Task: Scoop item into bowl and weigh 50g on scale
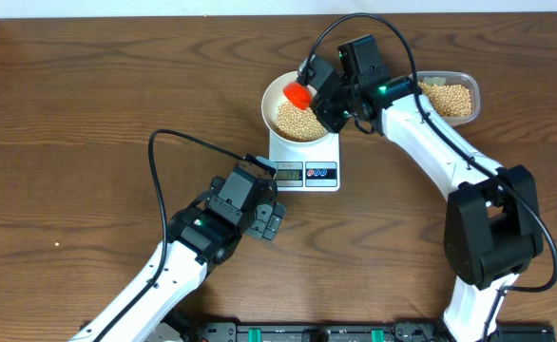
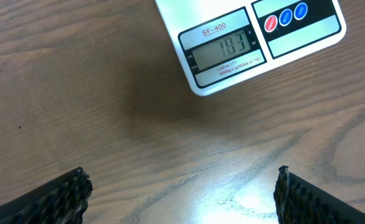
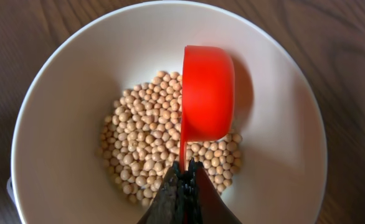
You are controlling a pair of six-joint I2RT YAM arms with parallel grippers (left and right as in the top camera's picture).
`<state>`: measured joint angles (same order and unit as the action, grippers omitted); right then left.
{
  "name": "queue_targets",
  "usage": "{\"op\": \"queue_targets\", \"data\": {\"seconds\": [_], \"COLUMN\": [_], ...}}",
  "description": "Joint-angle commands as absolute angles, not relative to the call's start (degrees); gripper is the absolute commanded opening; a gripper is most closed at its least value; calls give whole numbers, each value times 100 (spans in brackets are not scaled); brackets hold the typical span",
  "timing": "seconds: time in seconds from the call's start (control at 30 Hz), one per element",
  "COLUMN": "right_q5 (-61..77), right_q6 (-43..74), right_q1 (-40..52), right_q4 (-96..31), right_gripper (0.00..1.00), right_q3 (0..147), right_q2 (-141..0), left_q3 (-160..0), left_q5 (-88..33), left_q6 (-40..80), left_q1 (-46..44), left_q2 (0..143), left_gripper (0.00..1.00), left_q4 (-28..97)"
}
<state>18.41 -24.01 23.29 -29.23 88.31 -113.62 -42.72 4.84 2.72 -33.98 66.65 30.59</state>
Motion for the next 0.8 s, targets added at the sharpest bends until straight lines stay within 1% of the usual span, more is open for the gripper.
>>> {"op": "queue_targets", "data": {"seconds": [0.0, 0.43, 0.77], "right_q5": [1876, 2224, 3055], "right_q6": [-2285, -2058, -1732], "right_q1": [2434, 2432, 2204], "right_q4": [-2976, -2956, -2956], "right_gripper": [1, 1, 1], "right_q3": [8720, 8722, 8733], "right_q2": [-11360, -11358, -11345], "left_q3": [-4244, -4244, -4244], "left_q5": [499, 499, 499], "left_q6": [196, 193, 193], "left_q1": [-3415, -3415, -3415], "left_q2": [6698, 6698, 6698], "left_gripper": [96, 96, 96], "left_q4": [3055, 3055, 3055]}}
